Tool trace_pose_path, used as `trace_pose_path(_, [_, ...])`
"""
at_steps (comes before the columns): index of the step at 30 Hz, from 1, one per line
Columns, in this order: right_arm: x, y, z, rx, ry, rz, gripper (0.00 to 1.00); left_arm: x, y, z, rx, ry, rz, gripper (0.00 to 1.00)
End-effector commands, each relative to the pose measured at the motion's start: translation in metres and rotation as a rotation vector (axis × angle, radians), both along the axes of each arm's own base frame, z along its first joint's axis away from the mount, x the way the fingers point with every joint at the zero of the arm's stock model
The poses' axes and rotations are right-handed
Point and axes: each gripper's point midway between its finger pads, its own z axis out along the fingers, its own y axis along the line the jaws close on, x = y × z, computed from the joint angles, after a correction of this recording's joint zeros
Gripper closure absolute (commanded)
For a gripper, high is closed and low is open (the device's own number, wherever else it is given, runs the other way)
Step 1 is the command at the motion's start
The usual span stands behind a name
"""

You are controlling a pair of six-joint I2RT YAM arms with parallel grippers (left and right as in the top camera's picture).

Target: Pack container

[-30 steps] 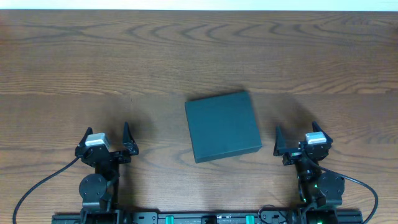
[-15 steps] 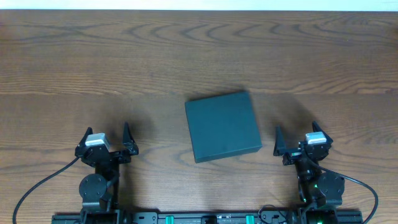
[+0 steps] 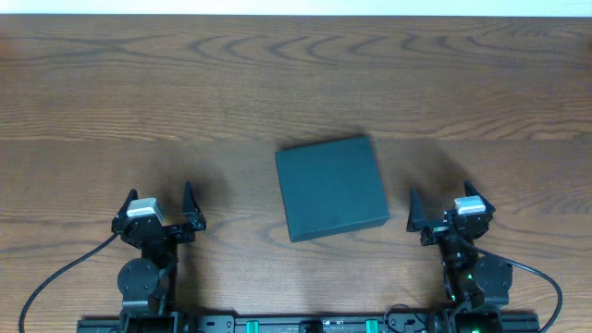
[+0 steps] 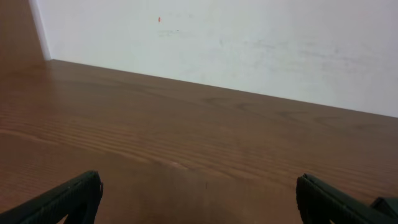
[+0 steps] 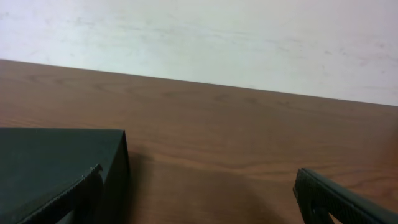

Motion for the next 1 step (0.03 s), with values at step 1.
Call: trace_pose_path(1, [-0.0001,-0.0007,-0.0009,-0.011,0.000,0.000,0.01,-0.0004,0.0015,-0.0087,0.017,0.025,0.004,0.02])
